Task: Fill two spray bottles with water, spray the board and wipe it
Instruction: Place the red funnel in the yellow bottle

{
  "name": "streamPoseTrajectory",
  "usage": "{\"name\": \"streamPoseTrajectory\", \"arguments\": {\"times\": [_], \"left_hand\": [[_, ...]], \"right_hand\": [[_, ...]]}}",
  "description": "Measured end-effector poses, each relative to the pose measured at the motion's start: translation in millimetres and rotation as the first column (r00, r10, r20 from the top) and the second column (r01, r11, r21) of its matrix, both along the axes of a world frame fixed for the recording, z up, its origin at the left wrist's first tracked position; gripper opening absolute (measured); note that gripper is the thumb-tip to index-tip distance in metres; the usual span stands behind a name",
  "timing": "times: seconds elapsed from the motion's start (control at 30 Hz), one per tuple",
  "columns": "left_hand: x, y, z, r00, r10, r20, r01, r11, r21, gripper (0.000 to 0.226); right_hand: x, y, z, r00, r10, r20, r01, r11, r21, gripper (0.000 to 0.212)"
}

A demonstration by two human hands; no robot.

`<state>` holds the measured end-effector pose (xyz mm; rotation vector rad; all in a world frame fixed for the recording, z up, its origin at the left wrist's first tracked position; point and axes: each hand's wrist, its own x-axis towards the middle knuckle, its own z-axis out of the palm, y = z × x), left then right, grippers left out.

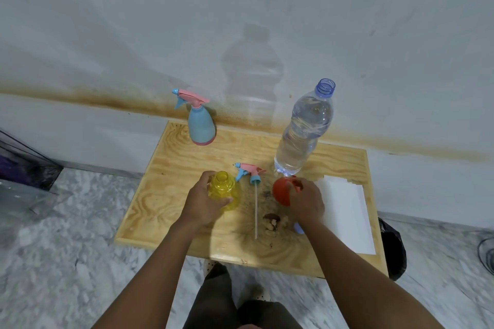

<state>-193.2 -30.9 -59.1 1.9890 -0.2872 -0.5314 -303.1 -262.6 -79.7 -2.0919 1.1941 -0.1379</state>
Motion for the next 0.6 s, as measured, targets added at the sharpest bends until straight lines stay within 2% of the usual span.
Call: {"name": "streamPoseTrajectory", "arguments": {"times": [0.1, 0.23, 0.37, 0.47, 0.53, 0.6], "left_hand": [[-1, 1, 0, 1.0, -0.002, 0.0, 0.002, 1.0, -0.006, 0.065], [-2, 1, -1, 1.0, -0.02, -0.011, 0.02, 1.0, -0.003, 0.068], [-2, 3, -1, 0.999, -0.037, -0.006, 0.037, 0.999, 0.032, 0.081], [-5, 6, 15, 0.997, -0.076, 0.029, 0.073, 0.992, 0.101, 0.094], [-3, 9, 32, 0.994, -0.087, 0.065, 0.083, 0.994, 0.066, 0.083], [1, 13, 54, 0.997, -0.07, 0.021, 0.072, 0.995, -0.071, 0.064]], "right_hand": [[-6, 0, 7, 0.996, -0.015, 0.093, 0.015, 1.0, 0.001, 0.025], [-16, 10, 36, 0.947, -0.023, 0.321, 0.031, 0.999, -0.02, 0.025], [-15, 18, 78, 0.878, -0.04, 0.478, 0.012, 0.998, 0.061, 0.02], [-5, 23, 104, 0.847, -0.058, 0.528, -0.102, 0.958, 0.268, 0.017], [3, 27, 117, 0.821, -0.121, 0.557, -0.185, 0.868, 0.461, 0.022], [14, 33, 128, 0.812, -0.157, 0.563, -0.264, 0.761, 0.593, 0.029]]}}
